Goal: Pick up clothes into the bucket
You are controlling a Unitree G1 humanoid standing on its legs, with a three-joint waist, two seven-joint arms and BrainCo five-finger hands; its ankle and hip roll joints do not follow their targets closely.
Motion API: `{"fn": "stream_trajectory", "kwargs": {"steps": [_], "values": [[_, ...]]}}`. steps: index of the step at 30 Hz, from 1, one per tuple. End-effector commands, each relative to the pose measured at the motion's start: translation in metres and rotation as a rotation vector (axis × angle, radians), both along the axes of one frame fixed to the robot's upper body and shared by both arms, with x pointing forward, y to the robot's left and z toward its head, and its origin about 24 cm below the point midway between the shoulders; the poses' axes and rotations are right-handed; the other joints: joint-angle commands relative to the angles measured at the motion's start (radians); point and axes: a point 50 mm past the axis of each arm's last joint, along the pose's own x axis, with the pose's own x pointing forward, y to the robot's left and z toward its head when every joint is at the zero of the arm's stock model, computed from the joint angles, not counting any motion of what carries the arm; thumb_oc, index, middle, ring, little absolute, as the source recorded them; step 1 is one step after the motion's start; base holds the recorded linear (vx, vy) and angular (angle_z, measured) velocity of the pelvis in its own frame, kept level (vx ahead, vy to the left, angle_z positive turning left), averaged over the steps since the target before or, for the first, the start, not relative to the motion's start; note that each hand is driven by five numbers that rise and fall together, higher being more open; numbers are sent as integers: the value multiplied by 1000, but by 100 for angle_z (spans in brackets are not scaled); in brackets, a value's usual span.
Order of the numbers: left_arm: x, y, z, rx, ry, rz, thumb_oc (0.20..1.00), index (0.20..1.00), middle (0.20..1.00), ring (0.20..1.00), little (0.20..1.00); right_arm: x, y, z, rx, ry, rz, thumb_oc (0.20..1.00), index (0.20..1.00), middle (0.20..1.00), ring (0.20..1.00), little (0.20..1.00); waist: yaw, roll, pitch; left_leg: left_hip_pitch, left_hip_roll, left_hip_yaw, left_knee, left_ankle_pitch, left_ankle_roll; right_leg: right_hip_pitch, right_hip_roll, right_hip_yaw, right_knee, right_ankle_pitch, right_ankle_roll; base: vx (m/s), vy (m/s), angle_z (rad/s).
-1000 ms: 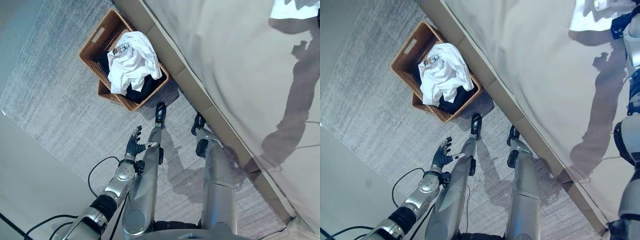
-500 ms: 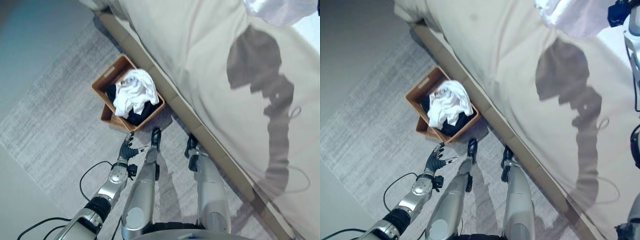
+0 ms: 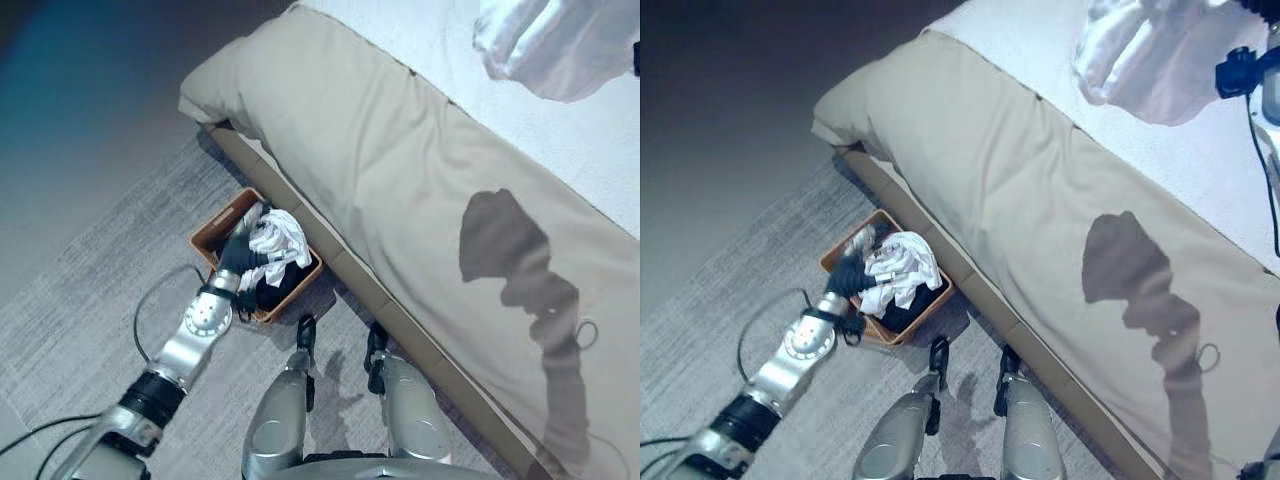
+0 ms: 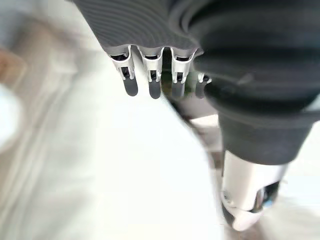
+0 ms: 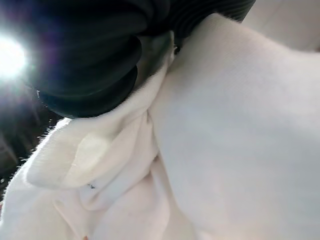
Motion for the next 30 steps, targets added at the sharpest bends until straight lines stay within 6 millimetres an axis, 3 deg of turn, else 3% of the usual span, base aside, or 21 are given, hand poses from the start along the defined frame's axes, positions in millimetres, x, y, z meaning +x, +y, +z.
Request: {"fn": "stream_trajectory", "kwargs": {"steps": [1,5,12,15,18,20,30], "values": [[-3,-6,23,-40,-81,-97,1000,1000,1000,1000,1000,7,11,-32,-58,132,77,200,200,200,200,200,-38,-68,-200,44,4,21,6,-90,-28,92,-27,5,-111,37,90,89,26,-13],[-4,-27,63,17,-196,-232,1000,1000,1000,1000,1000,9,7,-72,-92,322,104,200,200,200,200,200,-36,-81,-262,103,10,36,0,-112,-27,159,-18,9,-150,43,95,90,2,-11],[-5,-59,81,128,-192,-437,1000,1000,1000,1000,1000,4,20,-102,-162,486,200,200,200,200,200,200,-22,-94,-331,176,23,55,-9,-136,-31,249,-7,8,-206,42,99,75,-9,-14],[-4,-69,82,138,-174,-489,1000,1000,1000,1000,1000,4,28,-106,-187,512,232,200,200,200,200,200,-18,-94,-340,191,24,56,-12,-138,-31,268,-4,5,-213,42,98,35,-2,-4],[1,-82,75,172,-151,-511,1000,1000,1000,1000,1000,0,51,-107,-237,523,335,200,200,200,200,200,-17,-97,-355,209,26,55,-16,-142,-32,292,-2,3,-222,37,97,26,-5,-1],[2,-84,73,176,-146,-512,1000,1000,1000,1000,1000,-1,56,-107,-242,522,361,200,200,200,200,200,-17,-97,-357,214,27,55,-18,-142,-32,297,-1,1,-224,37,97,0,0,0],[16,-91,52,210,-114,-417,1000,1000,1000,1000,1000,-19,119,-104,-233,442,687,200,200,200,200,200,-14,-97,-365,237,31,51,-20,-148,-26,319,2,1,-225,27,94,0,0,0]]}}
